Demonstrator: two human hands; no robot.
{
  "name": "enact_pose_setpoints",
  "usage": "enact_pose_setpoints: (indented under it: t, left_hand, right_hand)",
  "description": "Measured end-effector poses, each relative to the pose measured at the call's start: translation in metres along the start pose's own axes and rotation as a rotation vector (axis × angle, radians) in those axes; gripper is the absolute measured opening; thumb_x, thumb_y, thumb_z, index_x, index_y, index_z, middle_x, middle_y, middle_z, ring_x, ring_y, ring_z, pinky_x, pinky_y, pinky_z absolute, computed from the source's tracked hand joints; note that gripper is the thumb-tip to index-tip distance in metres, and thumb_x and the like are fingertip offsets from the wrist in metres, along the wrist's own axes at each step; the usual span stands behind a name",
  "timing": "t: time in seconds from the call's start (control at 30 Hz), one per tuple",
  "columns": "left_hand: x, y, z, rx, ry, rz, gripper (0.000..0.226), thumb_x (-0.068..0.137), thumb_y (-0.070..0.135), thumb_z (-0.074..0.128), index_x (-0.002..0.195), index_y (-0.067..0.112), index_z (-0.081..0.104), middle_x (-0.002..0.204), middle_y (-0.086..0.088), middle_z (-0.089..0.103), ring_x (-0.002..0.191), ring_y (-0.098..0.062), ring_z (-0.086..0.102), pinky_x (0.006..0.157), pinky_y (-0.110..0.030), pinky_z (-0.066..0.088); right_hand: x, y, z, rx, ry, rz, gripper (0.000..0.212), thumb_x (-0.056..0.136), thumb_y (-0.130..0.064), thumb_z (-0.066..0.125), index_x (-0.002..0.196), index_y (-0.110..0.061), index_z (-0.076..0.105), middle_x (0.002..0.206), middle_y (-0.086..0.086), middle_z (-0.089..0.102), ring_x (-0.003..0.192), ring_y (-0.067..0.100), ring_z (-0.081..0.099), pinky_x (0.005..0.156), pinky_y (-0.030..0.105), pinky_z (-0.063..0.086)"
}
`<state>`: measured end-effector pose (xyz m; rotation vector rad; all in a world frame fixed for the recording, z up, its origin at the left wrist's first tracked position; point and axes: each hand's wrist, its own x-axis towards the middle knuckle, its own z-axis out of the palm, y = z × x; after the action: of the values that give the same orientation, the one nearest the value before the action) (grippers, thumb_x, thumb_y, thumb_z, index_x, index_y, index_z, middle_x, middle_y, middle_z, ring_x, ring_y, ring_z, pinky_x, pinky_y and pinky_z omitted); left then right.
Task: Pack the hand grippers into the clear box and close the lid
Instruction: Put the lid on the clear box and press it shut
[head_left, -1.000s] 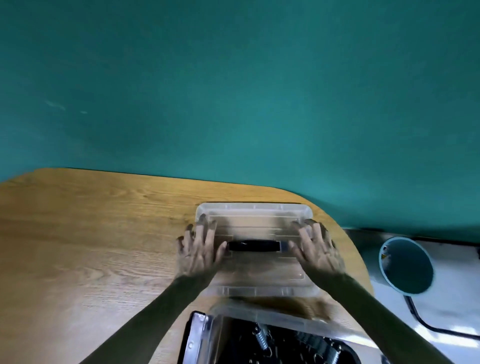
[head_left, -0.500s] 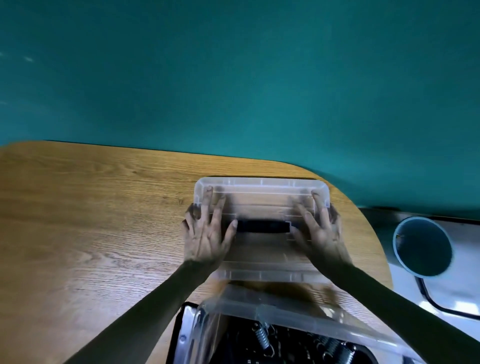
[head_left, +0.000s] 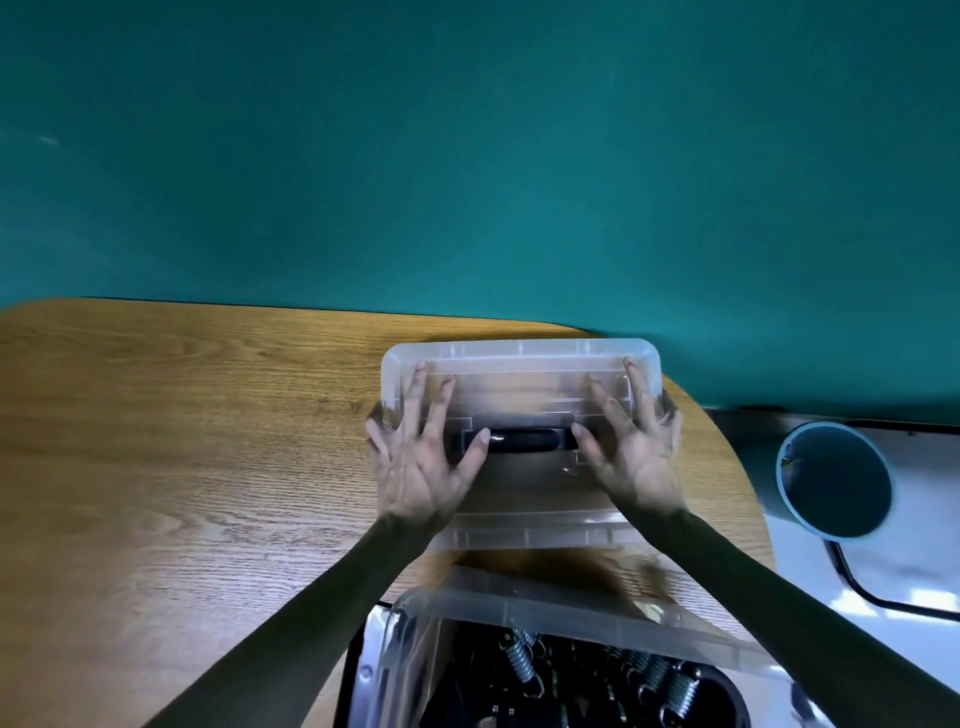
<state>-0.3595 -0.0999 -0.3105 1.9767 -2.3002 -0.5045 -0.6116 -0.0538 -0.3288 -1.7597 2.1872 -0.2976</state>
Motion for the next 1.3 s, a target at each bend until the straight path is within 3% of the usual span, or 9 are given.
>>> enact_pose_setpoints:
  t: [0.07, 0.2, 0.3, 0.57, 0.9, 1.13, 1.3]
  left_hand:
    - [0.004, 0.004, -0.009, 0.007, 0.014, 0.008, 0.081, 0.090, 0.077, 0.026, 0.159, 0.033, 0.027, 0.171, 0.008, 0.003, 0.129, -0.035, 0.039, 0.097, -0.045, 0.027]
    - [0.012, 0.011, -0.030, 0.046, 0.027, 0.007, 0.082, 0.089, 0.079, 0.023, 0.159, 0.036, 0.023, 0.170, 0.010, 0.000, 0.117, -0.034, 0.039, 0.086, -0.037, 0.026]
    - [0.015, 0.019, -0.048, 0.046, 0.060, -0.014, 0.079, 0.089, 0.080, 0.027, 0.158, 0.040, 0.023, 0.170, 0.014, 0.002, 0.109, -0.035, 0.035, 0.088, -0.041, 0.037]
    - [0.010, 0.045, -0.105, -0.005, 0.134, 0.017, 0.077, 0.091, 0.079, 0.027, 0.158, 0.041, 0.022, 0.169, 0.016, 0.003, 0.106, -0.029, 0.027, 0.092, -0.046, 0.043]
    - [-0.011, 0.070, -0.160, -0.075, 0.195, 0.037, 0.071, 0.093, 0.076, 0.033, 0.155, 0.042, 0.030, 0.167, 0.019, 0.008, 0.108, -0.024, 0.025, 0.086, -0.037, 0.035]
    - [-0.051, 0.074, -0.175, -0.088, 0.167, 0.030, 0.071, 0.092, 0.077, 0.032, 0.155, 0.045, 0.028, 0.167, 0.022, 0.005, 0.116, -0.032, 0.029, 0.093, -0.044, 0.041]
    - [-0.087, 0.074, -0.180, -0.074, 0.142, 0.055, 0.068, 0.094, 0.074, 0.032, 0.155, 0.044, 0.028, 0.167, 0.019, 0.006, 0.104, -0.025, 0.025, 0.086, -0.040, 0.038]
  right_hand:
    - [0.002, -0.002, -0.009, 0.004, 0.023, 0.005, 0.062, 0.094, -0.065, 0.036, 0.150, -0.037, 0.043, 0.169, 0.003, 0.009, 0.142, 0.044, 0.028, 0.114, 0.050, 0.018]
    - [0.004, -0.014, -0.033, 0.007, 0.097, 0.026, 0.063, 0.093, -0.066, 0.036, 0.148, -0.037, 0.046, 0.167, 0.000, 0.018, 0.129, 0.046, 0.033, 0.104, 0.054, 0.033]
    - [0.006, -0.024, -0.053, -0.004, 0.150, 0.049, 0.060, 0.093, -0.063, 0.042, 0.146, -0.036, 0.049, 0.166, -0.002, 0.021, 0.125, 0.045, 0.032, 0.097, 0.054, 0.039]
    - [0.006, -0.041, -0.106, -0.047, 0.250, 0.057, 0.056, 0.094, -0.059, 0.048, 0.145, -0.036, 0.051, 0.165, -0.003, 0.025, 0.124, 0.045, 0.035, 0.094, 0.054, 0.039]
    - [-0.020, -0.056, -0.149, -0.012, 0.321, 0.108, 0.055, 0.094, -0.059, 0.048, 0.145, -0.037, 0.051, 0.165, -0.003, 0.026, 0.123, 0.044, 0.036, 0.097, 0.054, 0.037]
    - [-0.060, -0.066, -0.167, -0.009, 0.337, 0.130, 0.054, 0.093, -0.059, 0.047, 0.142, -0.037, 0.053, 0.164, -0.004, 0.026, 0.122, 0.043, 0.037, 0.096, 0.053, 0.037]
    - [-0.101, -0.069, -0.172, -0.028, 0.340, 0.163, 0.056, 0.092, -0.061, 0.046, 0.142, -0.038, 0.053, 0.164, -0.005, 0.027, 0.120, 0.043, 0.038, 0.095, 0.054, 0.038]
